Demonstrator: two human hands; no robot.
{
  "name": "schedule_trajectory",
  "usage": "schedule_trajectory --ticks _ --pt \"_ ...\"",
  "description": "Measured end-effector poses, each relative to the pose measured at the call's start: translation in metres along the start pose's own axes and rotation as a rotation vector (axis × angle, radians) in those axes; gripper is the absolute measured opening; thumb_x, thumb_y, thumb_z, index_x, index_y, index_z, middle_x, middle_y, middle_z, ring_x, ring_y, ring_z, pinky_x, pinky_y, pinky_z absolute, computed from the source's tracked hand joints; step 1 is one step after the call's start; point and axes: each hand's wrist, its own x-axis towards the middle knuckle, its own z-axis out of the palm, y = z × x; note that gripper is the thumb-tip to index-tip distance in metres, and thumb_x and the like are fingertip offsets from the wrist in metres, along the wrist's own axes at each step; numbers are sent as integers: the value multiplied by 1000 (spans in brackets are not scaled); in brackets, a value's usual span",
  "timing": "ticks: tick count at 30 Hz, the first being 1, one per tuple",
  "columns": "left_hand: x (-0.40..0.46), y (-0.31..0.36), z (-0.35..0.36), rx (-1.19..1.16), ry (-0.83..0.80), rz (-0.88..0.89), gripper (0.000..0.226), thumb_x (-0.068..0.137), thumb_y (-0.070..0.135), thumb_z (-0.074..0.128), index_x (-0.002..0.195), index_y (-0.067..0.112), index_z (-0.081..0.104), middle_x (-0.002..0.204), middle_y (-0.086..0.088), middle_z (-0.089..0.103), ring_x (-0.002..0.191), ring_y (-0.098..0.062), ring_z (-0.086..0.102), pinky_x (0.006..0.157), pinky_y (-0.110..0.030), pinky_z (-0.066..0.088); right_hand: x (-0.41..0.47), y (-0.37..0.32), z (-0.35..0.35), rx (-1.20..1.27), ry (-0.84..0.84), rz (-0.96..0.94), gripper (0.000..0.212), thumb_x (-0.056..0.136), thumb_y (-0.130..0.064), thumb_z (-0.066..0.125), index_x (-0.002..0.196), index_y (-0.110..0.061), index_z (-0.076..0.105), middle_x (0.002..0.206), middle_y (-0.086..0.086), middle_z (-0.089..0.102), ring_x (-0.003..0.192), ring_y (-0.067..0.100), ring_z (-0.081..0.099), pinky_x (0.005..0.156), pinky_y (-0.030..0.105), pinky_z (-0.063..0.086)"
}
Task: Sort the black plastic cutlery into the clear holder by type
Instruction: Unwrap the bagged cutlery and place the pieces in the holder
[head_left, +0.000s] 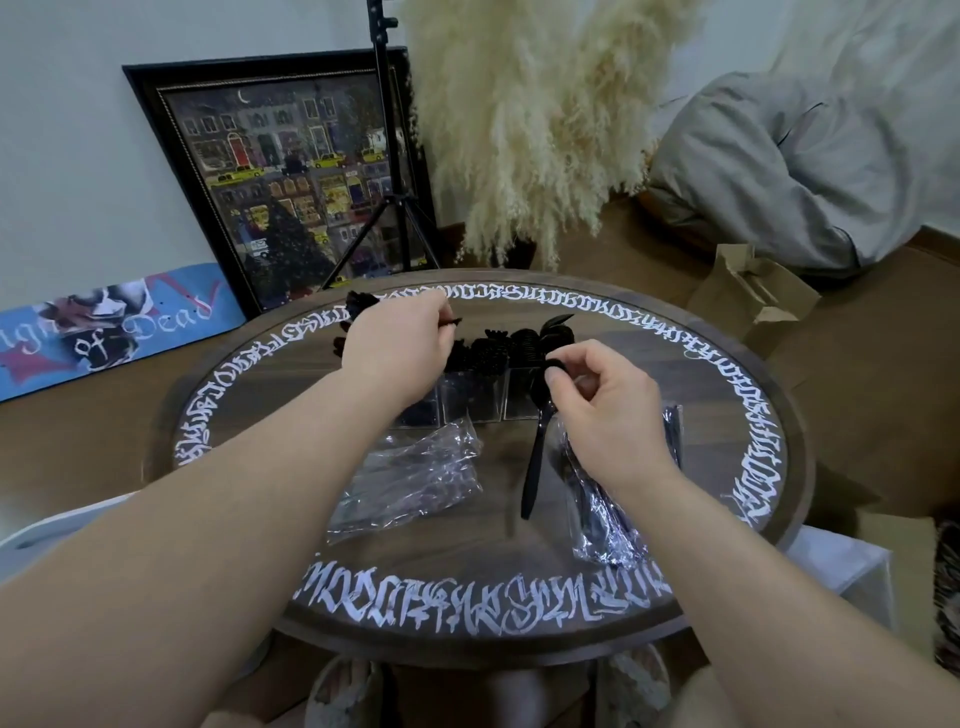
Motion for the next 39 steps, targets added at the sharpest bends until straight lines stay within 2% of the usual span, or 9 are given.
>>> schedule_trajectory --ticks 4,9,12,17,22,29,32,35,39 --pt "0 0 12 121 -215 16 40 97 39 35 121 22 61 123 -3 61 123 -26 43 92 -40 44 8 5 -7 62 81 -31 19 87 -8 65 89 -26 64 73 -16 60 64 -4 53 65 9 43" --pt "0 16 13 113 -43 158 44 96 33 39 136 16 50 144 1 45 136 -23 32 106 -43 34 42 -6 -35 135 375 -184 26 84 -11 63 80 -35 58 71 -16 60 64 2 53 67 26 48" --pt "0 31 16 66 -55 254 47 95 29 43 140 16 44 147 1 41 137 -22 31 109 -41 32 63 -14 -44 116 472 -271 17 85 -13 62 81 -30 59 69 -17 57 62 1 52 65 23 47" --pt "0 39 28 169 -152 334 50 95 34 43 143 22 36 148 9 38 140 -17 26 108 -39 27 80 -5 -27 -124 326 -260 7 85 -14 62 87 -15 69 68 -13 59 60 0 53 66 13 41" --pt "1 40 28 193 -182 320 52 95 31 41 146 26 32 148 12 40 142 -17 24 108 -41 24 86 12 -2 -321 114 -188 13 90 -21 59 96 -19 70 88 -3 71 82 19 63 81 34 49" --pt "-2 36 28 195 -136 342 49 95 28 42 143 24 37 144 11 44 141 -17 25 107 -40 24 92 24 12 -748 -308 -207 41 95 -9 40 123 -27 63 127 -1 57 110 27 39 95 32 35" --pt "-6 32 29 167 -107 346 49 93 26 46 142 23 40 145 10 44 142 -19 24 106 -39 26 84 23 5 -677 -194 -207 46 93 -2 41 128 -25 60 128 0 55 111 27 40 92 33 37" --pt "-20 30 28 97 22 398 45 86 22 55 131 16 55 132 3 58 133 -26 40 96 -42 38 59 24 -12 -581 -44 -175 41 93 -3 44 125 -20 62 121 4 59 108 29 46 83 31 37" --pt "-51 39 36 15 88 465 46 81 29 42 120 15 64 120 3 65 118 -27 53 83 -40 47 16 46 -34 -546 -69 -21 32 91 -12 52 120 -18 63 118 2 59 103 22 51 80 26 34"
